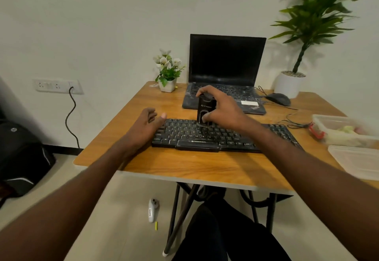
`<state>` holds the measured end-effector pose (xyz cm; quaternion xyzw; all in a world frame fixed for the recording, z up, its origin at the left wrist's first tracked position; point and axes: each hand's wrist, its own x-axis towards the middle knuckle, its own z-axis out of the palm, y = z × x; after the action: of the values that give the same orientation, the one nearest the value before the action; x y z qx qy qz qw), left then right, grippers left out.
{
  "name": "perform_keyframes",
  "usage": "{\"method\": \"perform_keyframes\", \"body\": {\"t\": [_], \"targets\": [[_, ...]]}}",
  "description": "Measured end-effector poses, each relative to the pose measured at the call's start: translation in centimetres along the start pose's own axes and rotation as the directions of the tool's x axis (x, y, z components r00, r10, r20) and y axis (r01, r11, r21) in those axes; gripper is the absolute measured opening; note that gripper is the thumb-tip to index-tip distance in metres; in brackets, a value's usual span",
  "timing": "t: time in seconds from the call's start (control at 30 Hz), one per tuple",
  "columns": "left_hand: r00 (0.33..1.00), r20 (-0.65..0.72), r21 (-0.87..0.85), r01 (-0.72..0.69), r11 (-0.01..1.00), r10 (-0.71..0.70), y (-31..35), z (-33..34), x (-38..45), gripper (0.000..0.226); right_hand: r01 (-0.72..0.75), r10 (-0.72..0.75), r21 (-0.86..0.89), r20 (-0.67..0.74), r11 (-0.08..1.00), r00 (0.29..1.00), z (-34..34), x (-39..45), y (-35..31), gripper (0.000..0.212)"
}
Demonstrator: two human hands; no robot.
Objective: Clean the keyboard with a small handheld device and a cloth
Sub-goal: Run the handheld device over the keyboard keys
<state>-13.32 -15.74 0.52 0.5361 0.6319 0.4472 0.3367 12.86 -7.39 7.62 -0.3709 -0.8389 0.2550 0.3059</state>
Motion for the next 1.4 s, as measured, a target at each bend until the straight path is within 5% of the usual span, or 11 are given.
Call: {"method": "perform_keyframes", "body": {"t": [0.13,0.23,0.33,0.43,0.5,0.73,0.9,1.13,1.3,1.4], "targets": [[0.972,-0.199,0.14,-0.096,0.986,0.123,0.8,4.8,0.3,0.095,0.044,-0.044,0.0,-0.009,0.999,0.999,0.7,0.0,0.2,0.073],[0.923,-0.219,0.583,-0.136,0.801,0.317,1.0,7.5,0.1,0.063,0.07,-0.071,0.012,0.101,0.997,0.992,1.2,-0.3,0.5,0.074],[0.914,-0.184,0.707,-0.132,0.694,0.361,0.6,8.0,0.4,0.059,0.12,-0.092,-0.177,0.159,0.977,0.983,0.6,-0.7,1.4,0.073],[0.919,-0.177,0.726,-0.12,0.677,0.353,0.4,8.1,0.8,0.057,0.118,-0.103,-0.297,0.067,0.947,0.992,0.2,-0.4,1.6,0.072],[0.918,-0.18,0.716,-0.124,0.687,0.353,0.4,8.2,0.8,0.056,0.076,-0.072,-0.089,0.043,0.993,0.996,0.1,-0.7,1.7,0.068],[0.925,-0.189,0.702,-0.107,0.704,0.328,0.6,8.1,0.5,0.052,0.084,-0.071,-0.13,0.096,0.988,0.993,-0.9,-1.8,2.5,0.066],[0.932,-0.192,0.694,-0.092,0.714,0.307,1.0,8.1,0.2,0.05,0.031,0.001,-0.108,0.285,0.994,0.959,-2.7,-2.1,2.0,0.066],[0.935,-0.199,0.68,-0.085,0.728,0.295,2.3,8.1,-0.8,0.045,0.001,0.037,-0.125,0.3,0.992,0.953,-3.6,-1.7,2.6,0.067],[0.939,-0.197,0.672,-0.079,0.736,0.281,2.7,8.0,-1.4,0.044,-0.007,0.018,-0.062,0.178,0.998,0.984,-3.2,-1.6,3.5,0.066],[0.939,-0.2,0.669,-0.077,0.739,0.278,2.8,8.1,-1.4,0.044,-0.001,0.026,-0.172,0.144,0.985,0.989,-2.7,-1.7,3.8,0.067]]}}
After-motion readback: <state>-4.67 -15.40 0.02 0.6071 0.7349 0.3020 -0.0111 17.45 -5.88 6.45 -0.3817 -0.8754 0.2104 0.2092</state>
